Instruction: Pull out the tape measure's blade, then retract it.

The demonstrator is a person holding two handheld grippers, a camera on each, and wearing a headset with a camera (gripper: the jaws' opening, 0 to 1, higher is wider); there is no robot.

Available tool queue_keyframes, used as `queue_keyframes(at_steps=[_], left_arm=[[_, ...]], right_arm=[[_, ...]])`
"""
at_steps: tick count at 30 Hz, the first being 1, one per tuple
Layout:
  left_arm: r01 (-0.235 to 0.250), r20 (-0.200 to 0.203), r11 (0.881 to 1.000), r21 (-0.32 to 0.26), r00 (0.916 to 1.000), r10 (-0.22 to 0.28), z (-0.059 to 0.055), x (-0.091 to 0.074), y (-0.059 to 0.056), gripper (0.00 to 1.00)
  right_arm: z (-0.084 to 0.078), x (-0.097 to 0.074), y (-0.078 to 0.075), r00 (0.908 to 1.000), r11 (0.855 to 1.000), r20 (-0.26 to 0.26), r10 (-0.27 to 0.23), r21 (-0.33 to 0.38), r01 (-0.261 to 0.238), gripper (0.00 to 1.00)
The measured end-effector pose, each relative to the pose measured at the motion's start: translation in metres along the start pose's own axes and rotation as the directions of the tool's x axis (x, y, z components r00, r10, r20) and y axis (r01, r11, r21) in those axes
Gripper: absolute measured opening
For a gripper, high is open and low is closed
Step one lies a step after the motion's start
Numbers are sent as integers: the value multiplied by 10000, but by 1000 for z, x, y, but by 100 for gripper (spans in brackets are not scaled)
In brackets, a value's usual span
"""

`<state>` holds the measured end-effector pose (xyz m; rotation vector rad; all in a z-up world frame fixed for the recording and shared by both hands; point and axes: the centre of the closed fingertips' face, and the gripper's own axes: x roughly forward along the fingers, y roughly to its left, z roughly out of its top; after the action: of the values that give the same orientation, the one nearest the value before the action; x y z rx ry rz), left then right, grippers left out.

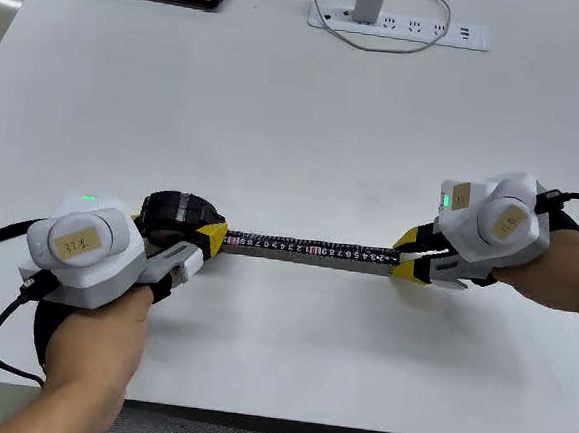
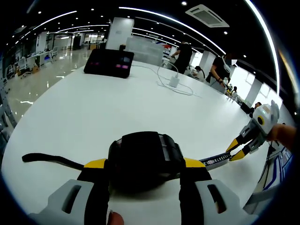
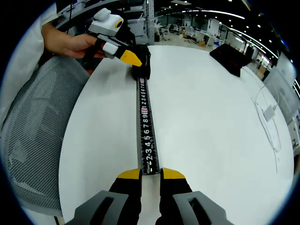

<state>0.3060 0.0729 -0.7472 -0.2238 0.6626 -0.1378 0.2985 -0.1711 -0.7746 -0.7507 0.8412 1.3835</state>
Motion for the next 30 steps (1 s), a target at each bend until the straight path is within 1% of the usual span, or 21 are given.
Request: queue_keyframes(at_steps=[20, 30], left_arm=[[22, 24, 9999, -116, 10000, -22, 0, 0, 1, 55], [21, 43, 9999, -124, 10000, -20, 1, -1, 0, 55]], right_arm=[[11, 8, -1, 9997, 9999, 175, 157, -27, -157, 10], [14, 11, -3, 9997, 9998, 189, 183, -66, -181, 10]])
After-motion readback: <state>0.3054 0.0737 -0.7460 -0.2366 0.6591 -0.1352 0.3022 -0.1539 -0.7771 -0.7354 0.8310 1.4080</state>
